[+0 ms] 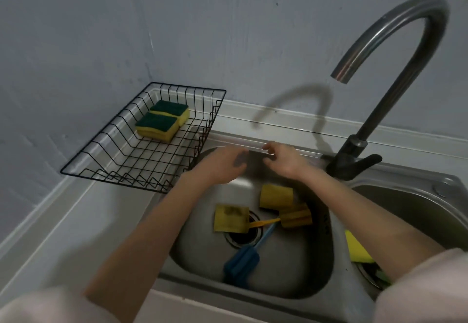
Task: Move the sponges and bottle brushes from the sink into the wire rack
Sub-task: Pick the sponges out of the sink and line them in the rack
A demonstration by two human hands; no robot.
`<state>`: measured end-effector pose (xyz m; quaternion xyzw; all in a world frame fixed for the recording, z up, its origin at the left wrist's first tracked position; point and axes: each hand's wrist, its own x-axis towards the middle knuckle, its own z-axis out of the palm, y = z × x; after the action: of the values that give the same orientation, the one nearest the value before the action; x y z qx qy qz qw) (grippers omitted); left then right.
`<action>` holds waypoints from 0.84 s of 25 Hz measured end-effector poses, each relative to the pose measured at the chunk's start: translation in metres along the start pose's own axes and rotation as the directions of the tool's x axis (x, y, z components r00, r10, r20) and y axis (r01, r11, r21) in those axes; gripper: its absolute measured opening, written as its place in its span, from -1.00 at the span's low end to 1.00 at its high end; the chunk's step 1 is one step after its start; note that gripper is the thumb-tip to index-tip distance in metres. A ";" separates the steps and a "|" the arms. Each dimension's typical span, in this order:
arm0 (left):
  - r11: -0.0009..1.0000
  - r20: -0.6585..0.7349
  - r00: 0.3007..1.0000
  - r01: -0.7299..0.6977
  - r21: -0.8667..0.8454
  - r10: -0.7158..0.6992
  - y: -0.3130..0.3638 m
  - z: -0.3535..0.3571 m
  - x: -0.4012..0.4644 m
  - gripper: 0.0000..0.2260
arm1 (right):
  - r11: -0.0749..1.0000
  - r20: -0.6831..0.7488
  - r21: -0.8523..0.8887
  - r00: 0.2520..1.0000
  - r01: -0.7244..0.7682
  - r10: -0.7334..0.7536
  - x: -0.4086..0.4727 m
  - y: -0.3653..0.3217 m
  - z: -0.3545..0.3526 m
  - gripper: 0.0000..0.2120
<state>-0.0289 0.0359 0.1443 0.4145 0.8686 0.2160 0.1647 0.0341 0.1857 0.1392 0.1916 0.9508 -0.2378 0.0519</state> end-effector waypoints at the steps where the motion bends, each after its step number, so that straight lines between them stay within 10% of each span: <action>1: 0.999 0.031 0.999 0.040 0.008 -0.040 -0.003 0.010 0.003 -0.60 | 1.000 0.026 0.006 1.000 -0.002 0.002 0.003 0.006 0.005 -0.58; 21: 0.944 0.464 0.823 0.269 0.192 -0.328 -0.088 0.162 0.048 -0.34 | 0.940 0.332 -0.340 0.934 -0.010 0.130 0.067 0.096 0.134 -0.28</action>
<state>-0.0392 0.0631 -0.0440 0.3232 0.8636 0.0239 0.3862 0.0107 0.2234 -0.0338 0.1690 0.9451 -0.1020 0.2604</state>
